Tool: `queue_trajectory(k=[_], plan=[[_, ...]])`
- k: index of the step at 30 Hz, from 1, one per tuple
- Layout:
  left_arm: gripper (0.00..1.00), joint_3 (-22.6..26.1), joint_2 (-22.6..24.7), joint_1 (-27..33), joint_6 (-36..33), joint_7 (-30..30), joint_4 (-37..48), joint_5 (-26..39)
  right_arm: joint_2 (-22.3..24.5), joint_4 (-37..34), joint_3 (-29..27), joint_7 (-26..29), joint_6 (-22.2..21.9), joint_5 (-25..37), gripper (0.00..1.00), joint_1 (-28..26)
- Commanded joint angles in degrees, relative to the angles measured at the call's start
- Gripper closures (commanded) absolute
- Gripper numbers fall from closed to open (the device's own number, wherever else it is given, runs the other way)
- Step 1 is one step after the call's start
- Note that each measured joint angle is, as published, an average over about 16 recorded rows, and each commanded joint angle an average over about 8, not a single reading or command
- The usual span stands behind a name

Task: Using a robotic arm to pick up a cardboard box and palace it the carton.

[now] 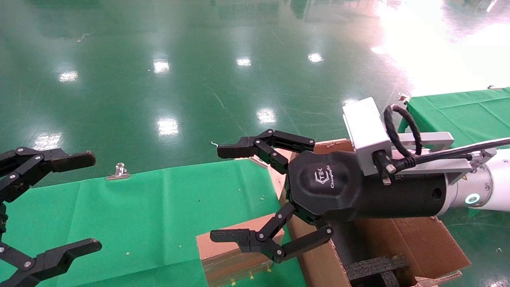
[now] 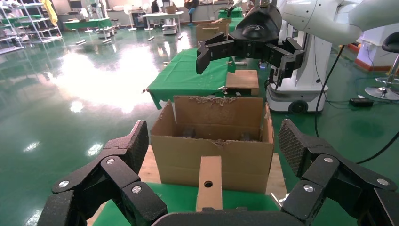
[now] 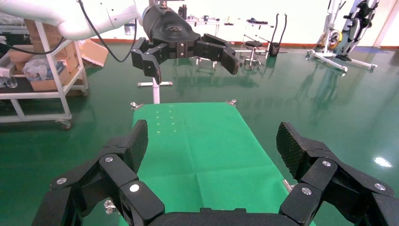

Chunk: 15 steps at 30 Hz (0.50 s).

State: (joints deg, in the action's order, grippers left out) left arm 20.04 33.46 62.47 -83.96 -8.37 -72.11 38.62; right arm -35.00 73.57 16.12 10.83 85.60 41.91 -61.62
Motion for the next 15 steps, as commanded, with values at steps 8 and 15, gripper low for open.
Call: queue_trajectory(k=[8, 15], plan=[[0.00, 0.00, 0.00, 0.00, 0.00, 0.00, 0.00, 0.00, 0.00, 0.00, 0.00, 0.00, 0.00, 0.00, 0.00, 0.00], [0.00, 0.00, 0.00, 0.00, 0.00, 0.00, 0.00, 0.00, 0.00, 0.00, 0.00, 0.00, 0.00, 0.00, 0.00, 0.00]])
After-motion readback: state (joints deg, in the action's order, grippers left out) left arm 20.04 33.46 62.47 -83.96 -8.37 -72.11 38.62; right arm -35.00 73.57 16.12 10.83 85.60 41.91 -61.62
